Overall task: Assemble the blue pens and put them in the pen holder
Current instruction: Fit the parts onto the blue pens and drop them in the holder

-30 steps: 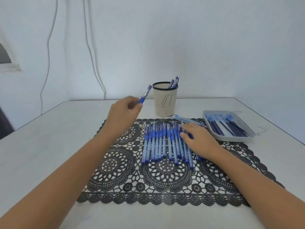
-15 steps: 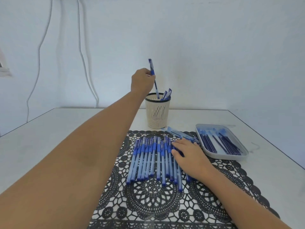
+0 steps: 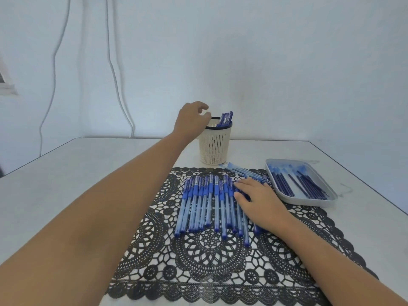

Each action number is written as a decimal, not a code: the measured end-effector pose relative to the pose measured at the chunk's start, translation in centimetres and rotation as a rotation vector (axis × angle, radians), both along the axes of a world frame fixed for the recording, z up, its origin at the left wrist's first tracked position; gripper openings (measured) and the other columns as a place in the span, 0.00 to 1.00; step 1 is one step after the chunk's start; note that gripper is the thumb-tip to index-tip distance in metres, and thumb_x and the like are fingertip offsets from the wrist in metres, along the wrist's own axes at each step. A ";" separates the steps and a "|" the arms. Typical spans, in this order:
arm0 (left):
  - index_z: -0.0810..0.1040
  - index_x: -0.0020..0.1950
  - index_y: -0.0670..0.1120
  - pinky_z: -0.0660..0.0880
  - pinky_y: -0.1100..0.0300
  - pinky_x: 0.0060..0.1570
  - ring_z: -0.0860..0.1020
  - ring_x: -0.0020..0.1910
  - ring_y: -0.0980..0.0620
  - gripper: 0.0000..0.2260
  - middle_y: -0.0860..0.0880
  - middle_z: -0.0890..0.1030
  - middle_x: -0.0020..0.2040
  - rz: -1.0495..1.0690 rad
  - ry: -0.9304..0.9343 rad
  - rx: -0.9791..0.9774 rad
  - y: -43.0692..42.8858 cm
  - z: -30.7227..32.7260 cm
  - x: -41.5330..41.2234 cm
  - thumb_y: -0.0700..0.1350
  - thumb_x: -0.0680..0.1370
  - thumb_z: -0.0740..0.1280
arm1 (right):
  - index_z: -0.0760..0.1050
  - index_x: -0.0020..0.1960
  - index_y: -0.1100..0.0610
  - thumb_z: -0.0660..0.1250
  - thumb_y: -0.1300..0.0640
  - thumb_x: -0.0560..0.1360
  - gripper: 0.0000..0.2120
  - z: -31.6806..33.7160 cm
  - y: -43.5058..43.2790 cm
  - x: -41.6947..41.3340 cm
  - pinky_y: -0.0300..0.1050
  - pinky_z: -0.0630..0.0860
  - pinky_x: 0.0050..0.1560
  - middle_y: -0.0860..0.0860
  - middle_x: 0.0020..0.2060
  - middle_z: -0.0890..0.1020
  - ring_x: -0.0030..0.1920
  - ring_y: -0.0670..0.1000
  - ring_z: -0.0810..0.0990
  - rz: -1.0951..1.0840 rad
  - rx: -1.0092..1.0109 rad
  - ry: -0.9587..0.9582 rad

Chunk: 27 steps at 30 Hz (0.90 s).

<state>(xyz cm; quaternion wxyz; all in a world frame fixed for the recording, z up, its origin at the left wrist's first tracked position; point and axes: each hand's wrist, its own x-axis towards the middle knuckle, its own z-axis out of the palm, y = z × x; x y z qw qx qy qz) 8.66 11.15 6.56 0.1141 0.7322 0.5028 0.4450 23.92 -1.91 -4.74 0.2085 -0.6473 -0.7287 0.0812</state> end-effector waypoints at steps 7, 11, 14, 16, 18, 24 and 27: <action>0.78 0.55 0.47 0.69 0.65 0.40 0.76 0.43 0.53 0.09 0.51 0.78 0.49 0.024 0.123 -0.077 -6.1 -3.3 -5.5 0.46 0.78 0.61 | 0.63 0.72 0.51 0.52 0.50 0.81 0.20 0.1 -0.2 0.0 0.50 0.46 0.73 0.46 0.72 0.63 0.73 0.45 0.57 -0.004 -0.005 -0.011; 0.78 0.54 0.46 0.67 0.68 0.35 0.75 0.39 0.58 0.10 0.51 0.79 0.50 0.007 0.329 -0.274 -9.2 -6.6 -8.0 0.48 0.78 0.61 | 0.62 0.72 0.52 0.52 0.50 0.81 0.20 0.3 -0.4 -0.2 0.50 0.47 0.73 0.46 0.72 0.63 0.73 0.46 0.57 -0.006 -0.012 -0.022; 0.78 0.55 0.47 0.66 0.69 0.34 0.75 0.42 0.57 0.11 0.54 0.78 0.47 0.016 0.403 -0.348 -10.2 -8.6 -8.4 0.50 0.78 0.60 | 0.63 0.72 0.52 0.53 0.51 0.81 0.20 0.4 -0.4 -0.3 0.50 0.47 0.73 0.47 0.72 0.64 0.73 0.46 0.58 -0.005 -0.010 -0.018; 0.77 0.52 0.50 0.70 0.65 0.38 0.74 0.43 0.58 0.11 0.57 0.76 0.44 0.049 0.416 -0.354 -10.3 -9.3 -8.2 0.54 0.78 0.60 | 0.63 0.72 0.52 0.53 0.51 0.81 0.20 0.3 -0.4 -0.3 0.51 0.48 0.73 0.47 0.72 0.64 0.73 0.46 0.58 -0.004 -0.009 -0.018; 0.74 0.48 0.53 0.73 0.58 0.46 0.74 0.44 0.57 0.10 0.60 0.73 0.40 0.081 0.435 -0.335 -10.3 -9.8 -7.9 0.57 0.76 0.60 | 0.63 0.72 0.52 0.53 0.51 0.81 0.20 0.2 -0.4 -0.3 0.51 0.48 0.73 0.47 0.72 0.64 0.73 0.46 0.58 -0.005 -0.008 -0.019; 0.72 0.44 0.53 0.74 0.52 0.52 0.74 0.44 0.54 0.07 0.59 0.73 0.40 0.105 0.479 -0.317 -10.6 -9.8 -7.7 0.55 0.75 0.61 | 0.63 0.72 0.52 0.53 0.51 0.81 0.20 0.2 -0.2 -0.3 0.51 0.48 0.73 0.46 0.72 0.64 0.72 0.46 0.58 -0.011 -0.006 -0.027; 0.73 0.46 0.51 0.75 0.53 0.49 0.76 0.45 0.52 0.08 0.54 0.76 0.44 0.096 0.539 -0.331 -10.8 -9.2 -7.3 0.54 0.73 0.62 | 0.63 0.72 0.52 0.53 0.51 0.81 0.20 0.1 -0.2 -0.3 0.52 0.48 0.73 0.46 0.72 0.64 0.72 0.46 0.58 -0.010 -0.004 -0.027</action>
